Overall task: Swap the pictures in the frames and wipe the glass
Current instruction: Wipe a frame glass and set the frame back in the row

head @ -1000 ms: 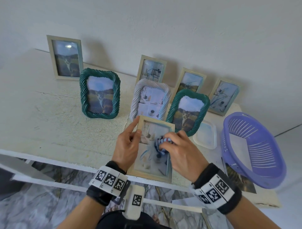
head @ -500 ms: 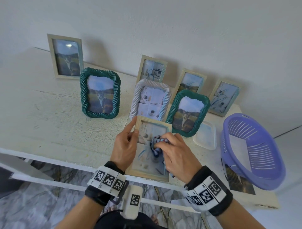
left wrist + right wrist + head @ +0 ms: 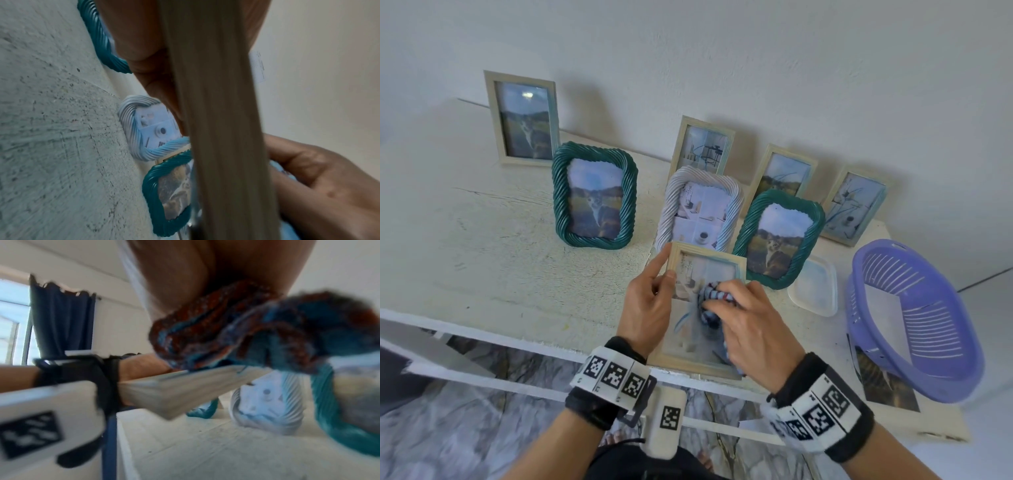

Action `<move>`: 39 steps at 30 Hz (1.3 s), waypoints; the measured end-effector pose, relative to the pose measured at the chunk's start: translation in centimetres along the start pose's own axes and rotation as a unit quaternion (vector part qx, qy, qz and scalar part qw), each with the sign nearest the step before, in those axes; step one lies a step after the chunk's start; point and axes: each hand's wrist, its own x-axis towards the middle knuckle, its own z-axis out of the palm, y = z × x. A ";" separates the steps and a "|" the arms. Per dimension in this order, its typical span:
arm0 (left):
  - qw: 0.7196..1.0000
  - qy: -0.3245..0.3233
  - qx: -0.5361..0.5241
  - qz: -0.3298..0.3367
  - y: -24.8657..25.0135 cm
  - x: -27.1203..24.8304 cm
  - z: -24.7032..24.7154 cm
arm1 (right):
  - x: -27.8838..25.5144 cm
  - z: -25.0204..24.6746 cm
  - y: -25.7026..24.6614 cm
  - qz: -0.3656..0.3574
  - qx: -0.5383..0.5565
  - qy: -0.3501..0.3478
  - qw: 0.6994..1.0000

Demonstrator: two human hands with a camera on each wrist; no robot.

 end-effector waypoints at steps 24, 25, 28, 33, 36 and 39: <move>1.000 -0.007 -0.010 0.001 0.0 -0.3 0.5 | 1.1 -0.3 1.1 -0.098 -0.036 -0.057 0.993; 1.000 -0.007 -0.015 0.002 0.0 -0.4 0.7 | 1.5 -0.2 1.5 -0.079 -0.050 -0.070 0.993; 1.000 -0.004 -0.019 -0.002 -0.1 -0.3 0.7 | 1.7 0.2 0.7 -0.059 -0.052 -0.074 0.994; 1.000 -0.007 -0.007 -0.006 -0.8 -0.3 0.5 | -0.5 0.3 -1.3 -0.136 0.011 -0.060 0.989; 1.000 -0.012 -0.010 -0.004 -1.0 -0.7 0.9 | -0.2 0.5 0.6 -0.117 -0.008 -0.099 0.988; 1.000 -0.002 -0.018 -0.010 -0.7 -0.5 1.3 | 1.2 1.0 1.8 -0.028 -0.048 -0.108 0.993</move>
